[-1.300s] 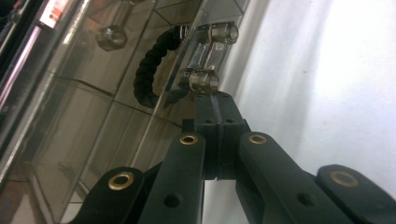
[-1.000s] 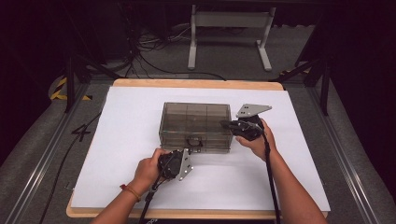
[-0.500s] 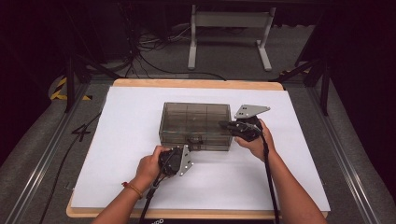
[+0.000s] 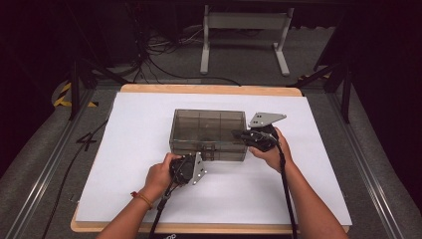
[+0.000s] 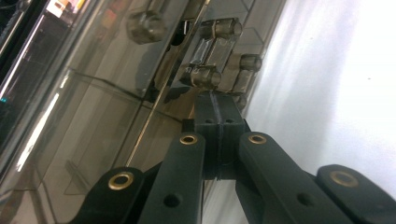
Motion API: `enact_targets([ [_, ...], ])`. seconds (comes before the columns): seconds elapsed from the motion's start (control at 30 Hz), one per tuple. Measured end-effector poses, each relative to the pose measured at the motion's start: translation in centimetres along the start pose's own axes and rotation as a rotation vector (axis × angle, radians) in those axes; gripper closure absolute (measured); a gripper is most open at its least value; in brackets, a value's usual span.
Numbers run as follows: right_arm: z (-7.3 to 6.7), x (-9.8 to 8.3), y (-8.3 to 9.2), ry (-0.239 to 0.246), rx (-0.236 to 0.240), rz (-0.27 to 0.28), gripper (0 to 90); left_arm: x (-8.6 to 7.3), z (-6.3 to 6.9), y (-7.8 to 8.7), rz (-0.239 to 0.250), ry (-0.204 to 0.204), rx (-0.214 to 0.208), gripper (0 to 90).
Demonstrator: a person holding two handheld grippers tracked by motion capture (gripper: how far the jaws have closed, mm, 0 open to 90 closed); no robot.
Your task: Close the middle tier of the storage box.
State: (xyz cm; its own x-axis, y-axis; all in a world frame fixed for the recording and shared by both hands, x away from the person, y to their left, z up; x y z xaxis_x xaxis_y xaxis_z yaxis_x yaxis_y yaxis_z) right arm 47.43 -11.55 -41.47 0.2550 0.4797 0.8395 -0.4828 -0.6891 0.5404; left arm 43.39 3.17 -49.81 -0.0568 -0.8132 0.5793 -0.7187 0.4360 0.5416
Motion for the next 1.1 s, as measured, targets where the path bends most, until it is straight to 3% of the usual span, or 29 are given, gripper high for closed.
enact_targets([
  [0.5, 0.0, 0.0, 0.0, -0.003, 0.001, 0.001, 90.0, 0.2, -0.1, -0.2, 0.001, 0.01, 0.005, 89.7],
  [1.1, -0.3, 0.2, 0.1, 0.044, -0.043, -0.033, 90.0, -0.1, -0.4, 1.2, 0.011, 0.012, -0.005, 89.7],
])
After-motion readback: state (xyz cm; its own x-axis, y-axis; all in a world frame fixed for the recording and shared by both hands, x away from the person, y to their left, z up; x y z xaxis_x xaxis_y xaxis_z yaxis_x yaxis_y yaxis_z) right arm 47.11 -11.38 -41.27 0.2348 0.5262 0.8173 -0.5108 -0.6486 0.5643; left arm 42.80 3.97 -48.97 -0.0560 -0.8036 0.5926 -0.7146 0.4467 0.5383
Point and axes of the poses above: each handheld gripper's, and its own axes: y roughly backward along the jaws, x roughly out of its top, z roughly to its right, the point moved 10 cm from there along -y, roughly forward along the jaws, and after that the axes turned 2 degrees about x, right-handed, at the moved point
